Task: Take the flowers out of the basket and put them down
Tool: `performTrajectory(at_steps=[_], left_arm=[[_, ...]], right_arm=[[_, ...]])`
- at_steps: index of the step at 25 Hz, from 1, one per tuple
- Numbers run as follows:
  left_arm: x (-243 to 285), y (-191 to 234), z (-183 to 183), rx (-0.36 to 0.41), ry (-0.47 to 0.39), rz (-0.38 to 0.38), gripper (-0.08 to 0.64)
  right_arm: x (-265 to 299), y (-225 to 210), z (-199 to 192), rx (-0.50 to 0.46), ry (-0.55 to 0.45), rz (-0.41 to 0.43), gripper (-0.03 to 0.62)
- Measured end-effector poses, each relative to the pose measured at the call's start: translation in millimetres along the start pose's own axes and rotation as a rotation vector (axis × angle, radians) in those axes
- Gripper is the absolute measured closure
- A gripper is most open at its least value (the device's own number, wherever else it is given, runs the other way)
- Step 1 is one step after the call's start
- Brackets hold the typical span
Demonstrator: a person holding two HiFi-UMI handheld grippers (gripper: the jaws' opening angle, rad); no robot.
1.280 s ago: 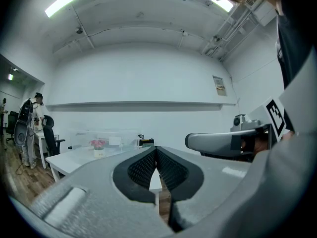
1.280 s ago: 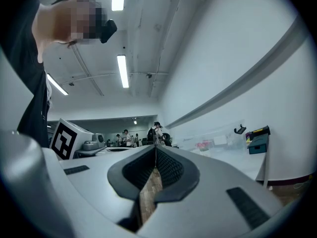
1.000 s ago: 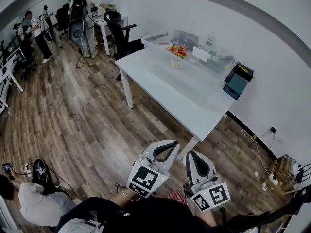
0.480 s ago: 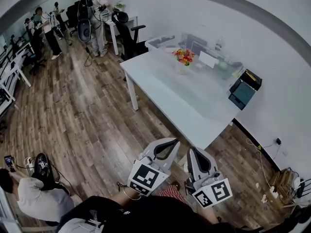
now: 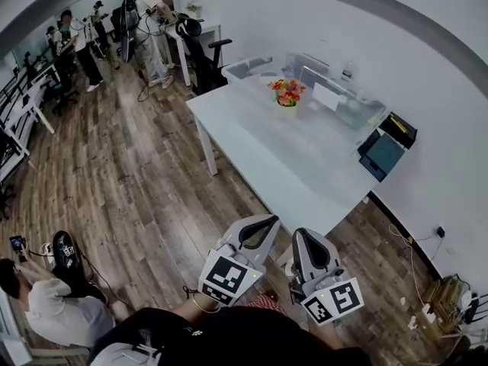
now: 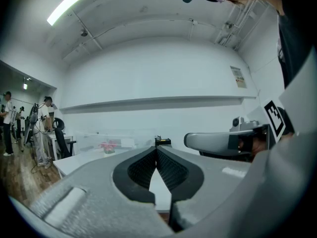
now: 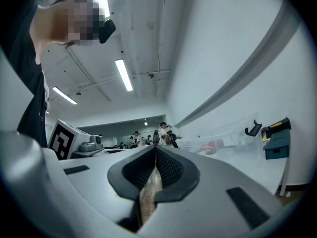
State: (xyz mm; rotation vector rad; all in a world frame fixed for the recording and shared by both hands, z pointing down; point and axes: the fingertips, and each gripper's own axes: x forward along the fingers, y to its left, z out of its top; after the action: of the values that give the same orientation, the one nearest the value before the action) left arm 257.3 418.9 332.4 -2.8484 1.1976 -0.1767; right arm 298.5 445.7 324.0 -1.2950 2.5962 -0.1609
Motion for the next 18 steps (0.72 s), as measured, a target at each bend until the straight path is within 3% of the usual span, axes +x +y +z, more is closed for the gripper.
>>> performTrajectory(at_steps=[18], left_arm=[[75, -10, 1, 0.006, 0.020, 0.058, 0.554]], right_arm=[[0, -77, 6, 0.037, -0.011, 0.052, 0.580]])
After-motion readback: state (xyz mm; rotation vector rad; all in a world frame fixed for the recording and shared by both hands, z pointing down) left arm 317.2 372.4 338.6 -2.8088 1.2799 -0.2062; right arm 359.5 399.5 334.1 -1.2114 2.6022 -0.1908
